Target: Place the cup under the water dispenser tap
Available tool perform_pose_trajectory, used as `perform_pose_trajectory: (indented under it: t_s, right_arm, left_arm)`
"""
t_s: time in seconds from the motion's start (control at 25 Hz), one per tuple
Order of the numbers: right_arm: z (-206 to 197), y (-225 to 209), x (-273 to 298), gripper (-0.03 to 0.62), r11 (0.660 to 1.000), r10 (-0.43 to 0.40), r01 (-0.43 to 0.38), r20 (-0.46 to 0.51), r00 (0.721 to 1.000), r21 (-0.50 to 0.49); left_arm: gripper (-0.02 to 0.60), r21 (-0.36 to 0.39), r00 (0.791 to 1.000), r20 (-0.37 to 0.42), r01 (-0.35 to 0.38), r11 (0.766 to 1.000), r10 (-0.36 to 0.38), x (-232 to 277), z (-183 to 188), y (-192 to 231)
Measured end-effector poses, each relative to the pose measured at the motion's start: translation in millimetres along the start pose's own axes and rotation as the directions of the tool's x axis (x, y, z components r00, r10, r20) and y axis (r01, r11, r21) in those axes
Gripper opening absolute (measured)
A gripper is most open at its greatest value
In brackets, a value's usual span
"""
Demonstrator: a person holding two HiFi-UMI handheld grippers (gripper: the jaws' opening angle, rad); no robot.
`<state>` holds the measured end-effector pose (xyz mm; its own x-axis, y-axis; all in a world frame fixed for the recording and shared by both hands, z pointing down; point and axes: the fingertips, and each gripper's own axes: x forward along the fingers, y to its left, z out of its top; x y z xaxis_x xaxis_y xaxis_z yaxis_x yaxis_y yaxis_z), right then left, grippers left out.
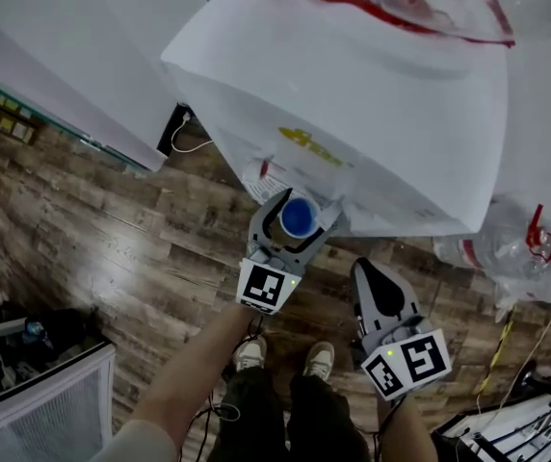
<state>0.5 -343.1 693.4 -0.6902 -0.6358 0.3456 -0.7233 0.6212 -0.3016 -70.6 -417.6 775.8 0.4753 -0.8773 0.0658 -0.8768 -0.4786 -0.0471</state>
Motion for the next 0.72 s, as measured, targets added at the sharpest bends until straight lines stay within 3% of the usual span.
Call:
perform_pose_trajectory:
  t_s: [0.24, 0.48, 0.72]
  right_arm:
    - [-14.8, -8.4, -1.8, 0.006, 1.0, 0.001, 0.0, -0.022, 1.0, 0.011]
    - [-23.2, -16.7, -4.8, 0.006, 1.0, -0.011, 0.011, -0.044, 0.999, 0.008]
    - [-22.1, -19.3, -5.5, 0.006, 0.999, -0.03, 0.031, -0.049, 0.998, 0.011]
  left_arm:
    - [0.373, -0.023, 0.997, 0.03, -0.064, 0.998, 0.065, 11.2, -10.2, 1.4]
    - [0.377, -0.06, 0.998, -0.011, -0.064, 0.996, 0.063, 20.3, -23.8, -3.1]
    - [0.453, -0.051, 0.996, -0.086, -0.024, 0.998, 0.019, 14.7, -35.6, -7.8]
